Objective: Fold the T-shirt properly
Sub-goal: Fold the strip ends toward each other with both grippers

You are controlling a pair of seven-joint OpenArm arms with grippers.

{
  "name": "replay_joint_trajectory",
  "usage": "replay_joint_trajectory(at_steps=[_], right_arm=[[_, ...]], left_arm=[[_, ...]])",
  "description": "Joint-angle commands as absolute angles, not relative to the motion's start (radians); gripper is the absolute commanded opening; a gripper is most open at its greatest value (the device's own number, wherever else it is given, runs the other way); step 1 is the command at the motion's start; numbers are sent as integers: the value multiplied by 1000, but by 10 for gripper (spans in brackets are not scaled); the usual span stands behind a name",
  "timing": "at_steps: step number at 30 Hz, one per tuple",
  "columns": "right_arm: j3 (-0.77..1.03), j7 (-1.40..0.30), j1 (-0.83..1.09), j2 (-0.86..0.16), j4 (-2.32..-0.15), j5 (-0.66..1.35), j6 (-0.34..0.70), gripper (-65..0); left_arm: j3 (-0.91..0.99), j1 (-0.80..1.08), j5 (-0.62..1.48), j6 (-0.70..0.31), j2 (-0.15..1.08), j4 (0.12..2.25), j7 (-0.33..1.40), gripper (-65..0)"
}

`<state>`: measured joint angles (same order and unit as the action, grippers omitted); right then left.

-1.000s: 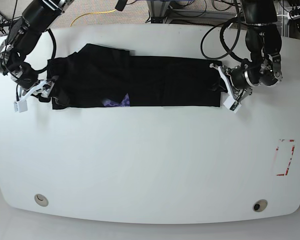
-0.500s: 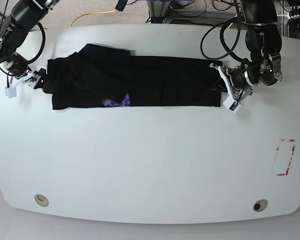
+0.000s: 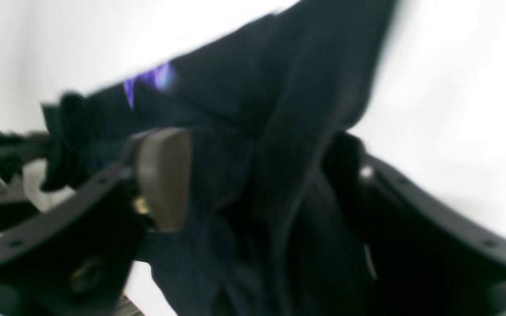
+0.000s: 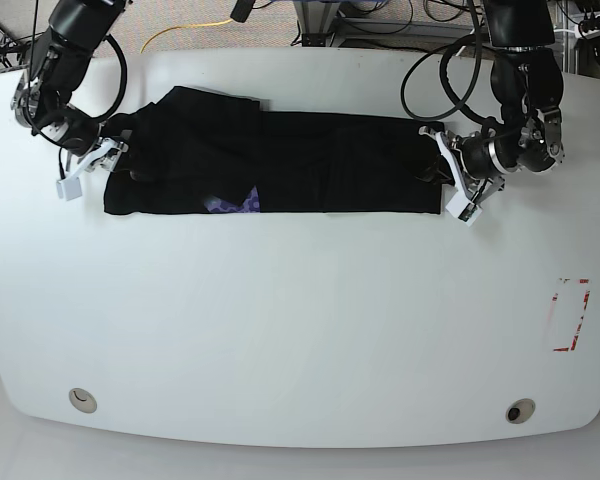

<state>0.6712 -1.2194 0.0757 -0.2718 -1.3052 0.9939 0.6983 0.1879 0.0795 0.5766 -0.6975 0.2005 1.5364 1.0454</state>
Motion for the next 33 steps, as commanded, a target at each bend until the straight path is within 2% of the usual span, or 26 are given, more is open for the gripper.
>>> replay_joint_trajectory(at_steps=[1, 6, 8, 13, 24, 29, 33], right_arm=[[668, -1221, 73, -280, -1362, 1010, 698, -354], [674, -1222, 71, -285, -1422, 1010, 698, -588], [674, -1222, 71, -286, -1458, 1012, 696, -650], [671, -1248, 101, -317, -1623, 1017, 607, -650], [634, -1328, 73, -335, -1821, 1024, 605, -650], [602, -1328, 70, -326, -1817, 1179, 601, -650], [539, -1328, 45, -308, -1817, 1208, 602, -650]], left_arm=[[185, 79, 539, -698, 202, 1538, 1078, -601], [150, 76, 541, -698, 200, 1517, 1078, -601], [134, 70, 541, -698, 200, 1503, 1076, -601], [94, 41, 541, -698, 189, 1472, 1076, -601], [84, -71, 539, -698, 25, 1244, 1072, -601], [79, -104, 463, -698, -68, 1214, 1058, -600], [5, -105, 398, -698, -122, 1214, 1012, -600]])
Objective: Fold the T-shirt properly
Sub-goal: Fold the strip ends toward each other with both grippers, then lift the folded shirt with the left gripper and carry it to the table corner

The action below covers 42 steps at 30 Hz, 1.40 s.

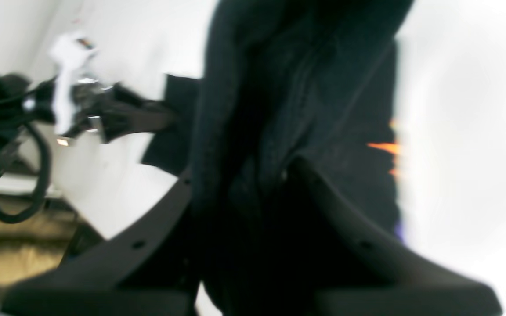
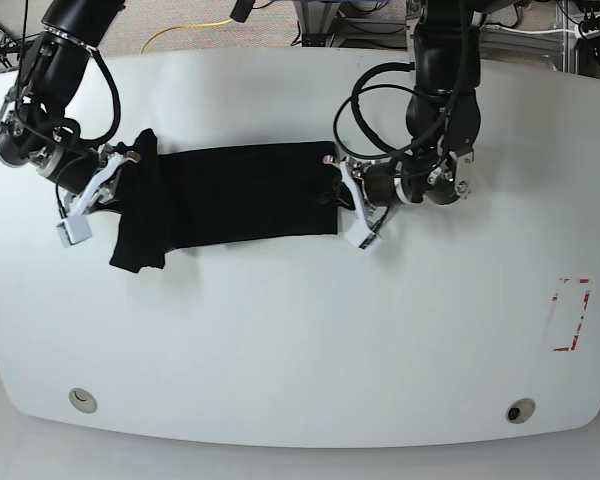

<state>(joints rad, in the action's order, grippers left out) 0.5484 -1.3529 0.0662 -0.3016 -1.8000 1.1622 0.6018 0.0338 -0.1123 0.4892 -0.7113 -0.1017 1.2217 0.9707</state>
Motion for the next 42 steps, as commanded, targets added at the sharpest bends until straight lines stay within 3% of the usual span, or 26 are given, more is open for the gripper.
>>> replay_joint_trajectory(at_steps=[1, 11, 17, 20, 23, 27, 30, 35, 42], right_arm=[[530, -1328, 44, -300, -1817, 1208, 602, -650], [441, -1328, 7, -202, -1810, 1158, 599, -650], [378, -1328, -18, -171, -1810, 1006, 602, -642], [323, -1328, -22, -176, -1810, 917, 604, -530], [302, -1328, -21, -171, -1816, 863, 598, -330], [300, -1328, -13, -170, -1839, 862, 599, -128], [298, -1328, 12, -170, -1897, 862, 599, -105], [300, -1328, 28, -176, -1982, 862, 604, -105], [308, -1326, 50, -219, -1983, 855, 605, -105]], left_arm=[[-7, -105, 390, -698, -125, 1214, 1000, -600], [-87, -99, 392, -698, -151, 1216, 972, -600], [-85, -101, 392, -698, -153, 1216, 974, -600], [-85, -102, 392, -698, -153, 1216, 974, -600], [-85, -104, 392, -698, -153, 1216, 974, -587], [-87, -105, 392, -698, -153, 1216, 974, -467], [-85, -105, 392, -698, -153, 1218, 974, -407], [-82, -102, 395, -698, -153, 1271, 974, -404], [10, -45, 490, -698, -81, 1558, 978, -404]])
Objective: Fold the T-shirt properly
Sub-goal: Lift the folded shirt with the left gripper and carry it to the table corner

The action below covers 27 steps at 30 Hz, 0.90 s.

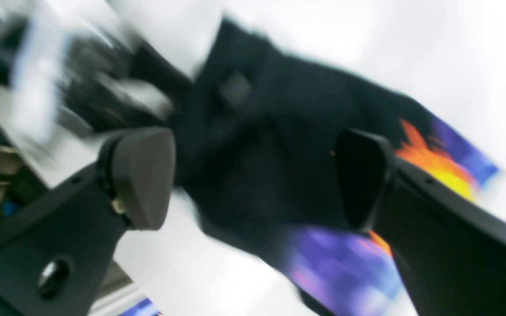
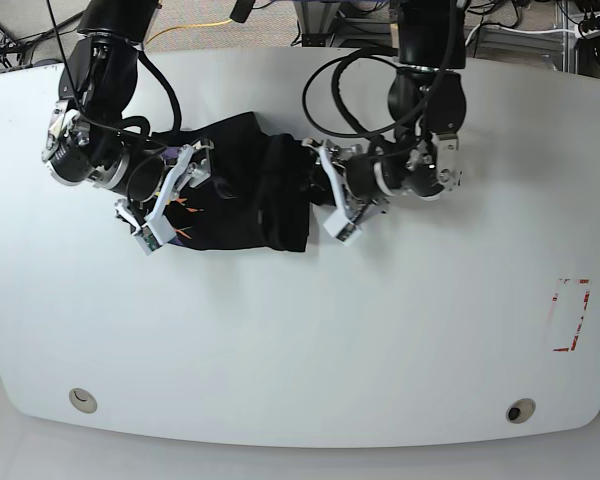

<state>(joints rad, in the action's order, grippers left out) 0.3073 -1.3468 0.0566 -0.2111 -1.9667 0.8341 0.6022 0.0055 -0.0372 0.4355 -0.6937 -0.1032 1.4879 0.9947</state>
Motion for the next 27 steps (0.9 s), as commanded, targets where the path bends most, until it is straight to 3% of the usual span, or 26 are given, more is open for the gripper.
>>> replay_joint_trajectory(at_steps=[1, 12, 17, 23, 27], right_arm=[[308, -1319, 64, -220, -1983, 857, 605, -105], [280, -1176, 136, -231, -1980, 852, 605, -113], [278, -1089, 119, -286, -1951, 842, 604, -250], [278, -1055, -30, -303, -1733, 727, 607, -423], [275, -1018, -104, -305, -1613, 625, 673, -434]], left_arm=[[16, -44, 519, -698, -58, 1589, 978, -404], [102, 28, 730, -698, 208, 1755, 975, -406], [47, 24, 725, -698, 216, 1807, 974, -406], [-102, -36, 644, -698, 150, 1808, 970, -406], [-214, -44, 538, -698, 84, 1802, 970, -406]])
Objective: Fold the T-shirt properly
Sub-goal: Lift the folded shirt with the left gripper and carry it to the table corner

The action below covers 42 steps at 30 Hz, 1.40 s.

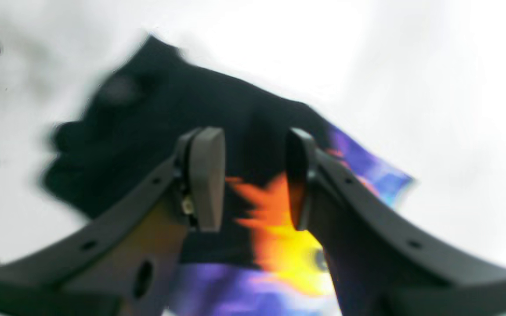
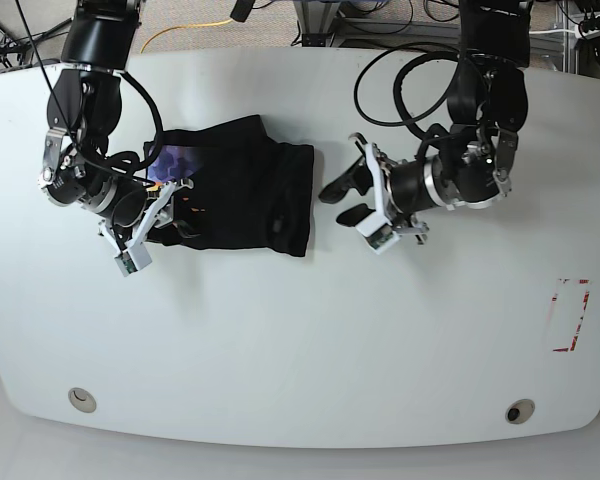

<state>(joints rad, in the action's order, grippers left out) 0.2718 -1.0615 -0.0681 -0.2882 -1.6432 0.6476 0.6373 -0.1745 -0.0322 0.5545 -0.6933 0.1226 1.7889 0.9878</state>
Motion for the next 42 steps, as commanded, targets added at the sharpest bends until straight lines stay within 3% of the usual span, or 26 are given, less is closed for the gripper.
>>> replay_joint_trajectory(at_steps=[1, 7, 13, 23, 32, 42], right_arm=[[274, -998, -119, -305, -1587, 588, 698, -436], [271, -955, -220, -295, -1446, 348, 698, -439], [272, -881, -226, -297, -1392, 209, 698, -441], [272, -858, -113, -272, -1417, 177, 698, -441], [260, -878, 77, -131, -1661, 171, 698, -441], [33, -941, 157, 19, -1807, 168, 698, -441]], left_arm=[[-239, -45, 507, -698, 65, 1802, 970, -406], [-366, -45, 358, -698, -4, 1801, 970, -406], [-398, -44, 311, -698, 2, 1744, 940, -406], [-380, -91, 312, -698, 108, 1532, 779, -406], [-374, -228, 312, -698, 191, 1342, 702, -406], [-266, -286, 315, -698, 269, 1500, 756, -406]])
